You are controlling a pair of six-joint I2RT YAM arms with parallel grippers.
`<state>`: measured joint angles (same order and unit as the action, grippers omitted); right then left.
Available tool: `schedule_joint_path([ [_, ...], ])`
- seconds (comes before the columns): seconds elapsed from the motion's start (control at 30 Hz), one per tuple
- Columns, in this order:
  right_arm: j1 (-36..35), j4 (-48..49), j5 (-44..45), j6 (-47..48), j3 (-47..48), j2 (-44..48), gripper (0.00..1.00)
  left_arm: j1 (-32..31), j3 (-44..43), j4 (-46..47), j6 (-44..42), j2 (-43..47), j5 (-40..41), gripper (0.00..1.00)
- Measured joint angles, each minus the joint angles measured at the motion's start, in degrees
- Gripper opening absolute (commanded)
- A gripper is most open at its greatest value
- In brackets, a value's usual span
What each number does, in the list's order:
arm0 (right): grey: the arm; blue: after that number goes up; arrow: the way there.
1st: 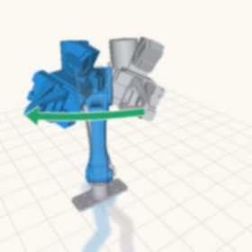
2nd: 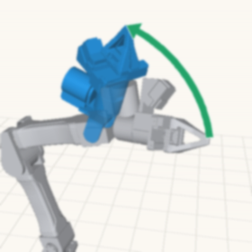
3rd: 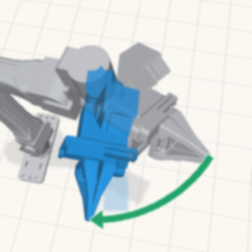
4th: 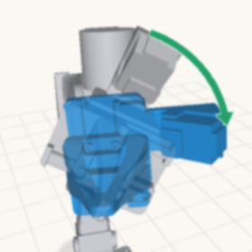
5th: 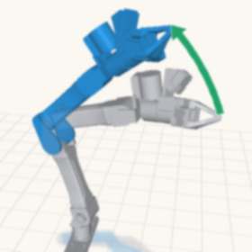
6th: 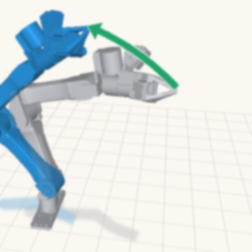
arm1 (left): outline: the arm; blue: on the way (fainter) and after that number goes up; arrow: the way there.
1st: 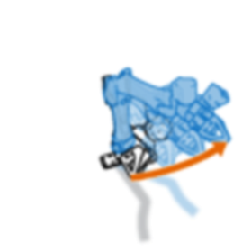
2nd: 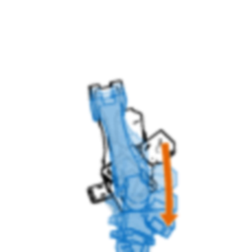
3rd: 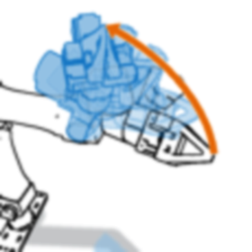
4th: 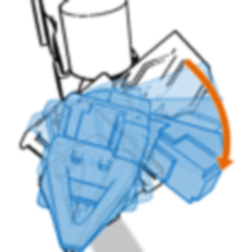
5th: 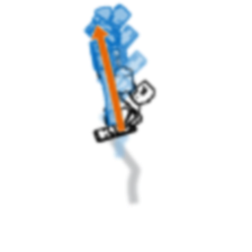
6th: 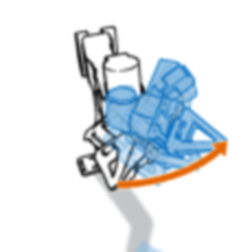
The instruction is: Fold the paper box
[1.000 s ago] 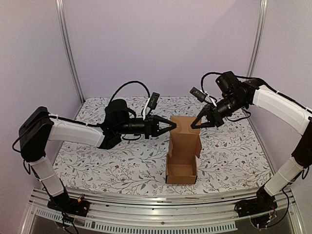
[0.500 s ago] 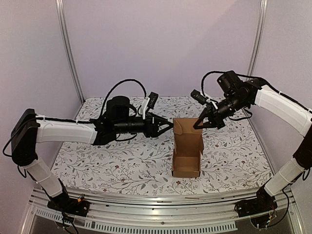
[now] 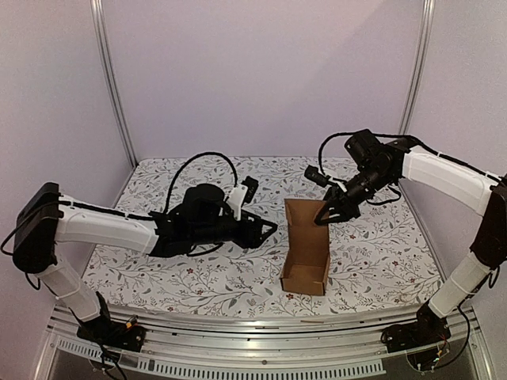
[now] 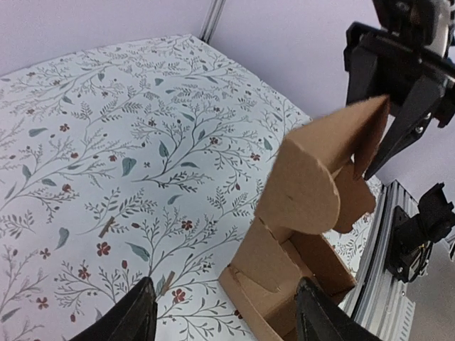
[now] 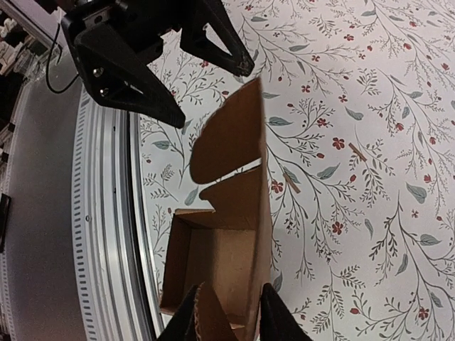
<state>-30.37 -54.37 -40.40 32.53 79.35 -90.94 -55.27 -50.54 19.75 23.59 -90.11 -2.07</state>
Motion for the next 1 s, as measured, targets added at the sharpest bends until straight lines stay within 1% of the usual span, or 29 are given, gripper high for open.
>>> schedule_joint_path([
  [0.07, 0.0, -0.17, 0.26, 0.09, -0.31, -0.33, 0.43, -2.6, -0.26, -0.63, 0.48, -2.78, 2.12, 0.66],
  [0.13, 0.0, -0.68, 0.48, 0.35, -0.24, -0.33, 0.47, -4.5, -0.85, -1.22, 0.7, -5.55, 3.76, 0.66],
  [0.2, 0.0, -1.77, 0.68, 0.63, 0.15, -0.48, 0.49, -5.57, -1.49, -1.38, 0.68, -7.37, 4.79, 0.66],
  [0.27, 0.0, -4.37, 0.74, 1.29, 2.58, -1.84, 0.52, -6.34, -2.34, -1.68, 0.63, -8.52, 5.68, 0.66],
  [0.37, 0.0, -7.52, 0.66, 1.57, 6.67, -4.13, 0.52, -6.64, -3.89, -1.75, 0.44, -9.29, 6.8, 0.66],
  [0.47, 0.0, -11.04, 0.7, 1.31, 11.41, -6.75, 0.48, -7.1, -4.87, -1.62, 0.22, -9.55, 7.45, 0.65],
  [0.6, -0.02, -13.38, 1.44, -0.59, 14.73, -8.83, 0.35, -7.98, -5.55, -1.57, -0.26, -10.45, 7.91, 0.65],
  [0.67, -0.07, -14.34, 2.4, -1.84, 15.56, -9.05, 0.31, -8.39, -5.64, -1.55, -0.52, -11.08, 8.15, 0.64],
  [0.73, -0.24, -15.19, 3.23, -2.54, 16.28, -9.05, 0.26, -8.66, -5.64, -1.51, -0.7, -11.54, 8.26, 0.63],
  [0.87, -1.66, -16.22, 5.75, -3.45, 16.92, -9.03, 0.11, -9.03, -5.64, -0.83, -0.85, -12.13, 8.33, 0.61],
  [1.0, -4.52, -16.11, 9.4, -4.33, 16.52, -8.74, 0.03, -9.14, -5.22, 0.92, -0.66, -12.22, 8.41, 0.59],
])
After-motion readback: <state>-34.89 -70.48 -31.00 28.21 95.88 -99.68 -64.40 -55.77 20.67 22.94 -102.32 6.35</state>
